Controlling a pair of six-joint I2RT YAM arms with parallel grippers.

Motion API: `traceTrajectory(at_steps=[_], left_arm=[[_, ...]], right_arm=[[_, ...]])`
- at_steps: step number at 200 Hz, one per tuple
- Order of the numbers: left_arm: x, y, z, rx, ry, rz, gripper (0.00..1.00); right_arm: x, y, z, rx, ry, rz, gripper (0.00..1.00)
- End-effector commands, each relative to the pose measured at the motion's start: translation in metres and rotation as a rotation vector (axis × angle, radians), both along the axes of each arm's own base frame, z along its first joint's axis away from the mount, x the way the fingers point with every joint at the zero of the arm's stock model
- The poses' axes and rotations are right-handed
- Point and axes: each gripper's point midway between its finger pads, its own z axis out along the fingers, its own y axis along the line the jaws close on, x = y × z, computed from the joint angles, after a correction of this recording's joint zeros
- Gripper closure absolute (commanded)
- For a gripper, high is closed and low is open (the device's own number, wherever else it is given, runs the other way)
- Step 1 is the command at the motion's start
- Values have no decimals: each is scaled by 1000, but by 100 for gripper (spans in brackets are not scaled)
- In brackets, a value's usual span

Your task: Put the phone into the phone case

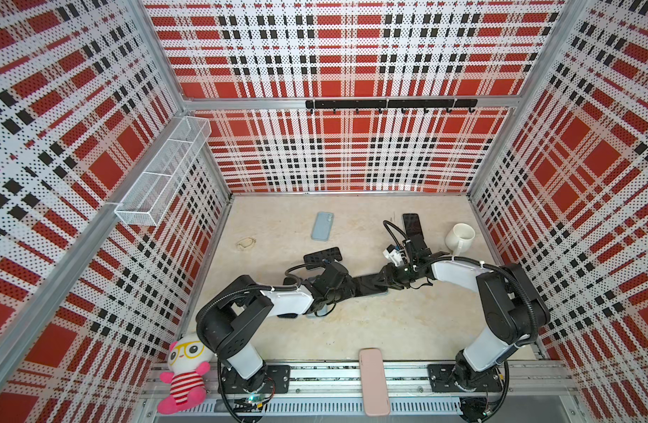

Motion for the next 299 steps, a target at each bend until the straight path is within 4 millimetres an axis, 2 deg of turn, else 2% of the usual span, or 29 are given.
traceTrajectory(at_steps=[1, 58, 106, 137, 164, 202, 299], left_arm=[[-3, -4, -4, 24, 9, -31, 57], [-2, 1, -7, 57, 3, -23, 61], [0, 2, -11, 86, 2, -29, 65], [0, 3, -15, 94, 9, -30, 67], [0, 3, -15, 100, 7, -28, 69], [1, 3, -16, 107, 9, -31, 72], [6, -3, -16, 120, -3, -47, 74]], right_arm=[[-2, -11, 4, -101, -30, 30, 59], [4, -18, 8, -157, -64, 30, 58], [3, -33, -9, -254, -38, 4, 59], [1, -36, -8, -269, -44, -4, 63], [-4, -39, -12, -276, -28, -4, 66], [-14, -41, -22, -275, 0, -3, 76], [-45, -44, -49, -357, 109, 32, 90]])
